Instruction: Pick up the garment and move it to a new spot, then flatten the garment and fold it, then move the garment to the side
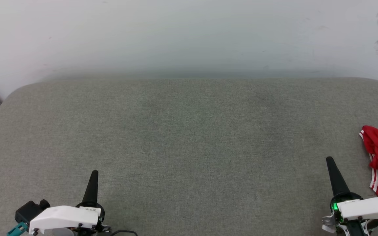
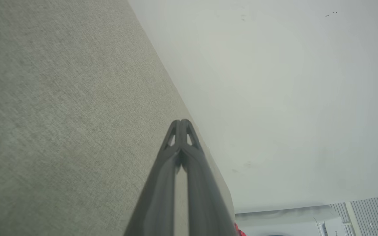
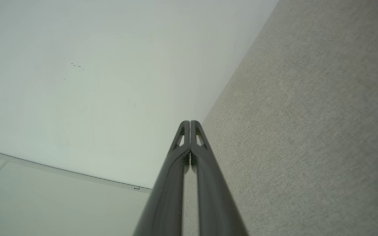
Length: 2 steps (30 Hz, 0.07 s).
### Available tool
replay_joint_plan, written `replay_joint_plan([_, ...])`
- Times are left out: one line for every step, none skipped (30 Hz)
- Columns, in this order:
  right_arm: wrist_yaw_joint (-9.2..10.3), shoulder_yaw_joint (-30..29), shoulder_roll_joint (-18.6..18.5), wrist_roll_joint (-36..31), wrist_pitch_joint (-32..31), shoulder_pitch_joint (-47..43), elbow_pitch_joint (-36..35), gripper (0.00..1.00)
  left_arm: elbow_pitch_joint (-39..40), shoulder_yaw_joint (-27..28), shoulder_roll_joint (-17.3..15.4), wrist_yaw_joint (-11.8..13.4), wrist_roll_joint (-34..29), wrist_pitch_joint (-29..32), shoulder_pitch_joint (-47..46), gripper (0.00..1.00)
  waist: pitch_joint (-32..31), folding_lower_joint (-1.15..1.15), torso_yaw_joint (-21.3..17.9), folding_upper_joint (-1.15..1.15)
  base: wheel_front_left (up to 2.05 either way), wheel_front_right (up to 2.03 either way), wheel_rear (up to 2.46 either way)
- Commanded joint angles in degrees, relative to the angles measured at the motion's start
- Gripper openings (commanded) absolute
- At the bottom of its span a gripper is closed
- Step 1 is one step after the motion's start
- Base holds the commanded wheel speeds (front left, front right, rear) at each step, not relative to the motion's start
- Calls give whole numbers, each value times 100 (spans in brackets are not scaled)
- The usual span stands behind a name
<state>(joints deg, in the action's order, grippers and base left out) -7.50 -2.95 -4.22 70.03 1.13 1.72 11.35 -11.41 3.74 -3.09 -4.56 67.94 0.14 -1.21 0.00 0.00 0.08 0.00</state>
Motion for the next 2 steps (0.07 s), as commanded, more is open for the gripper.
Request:
replay_joint_plan([0,-17,-39,161,-34,141,-15,0,20,21,-31,-62,150,40,-121,0,1,0,0,0,0,0,0])
replay_joint_plan([0,-22,-38,217,-53,144,-7,0,11,27,-31,-66,209,58,-132,0,1,0,0,0,0,0,0])
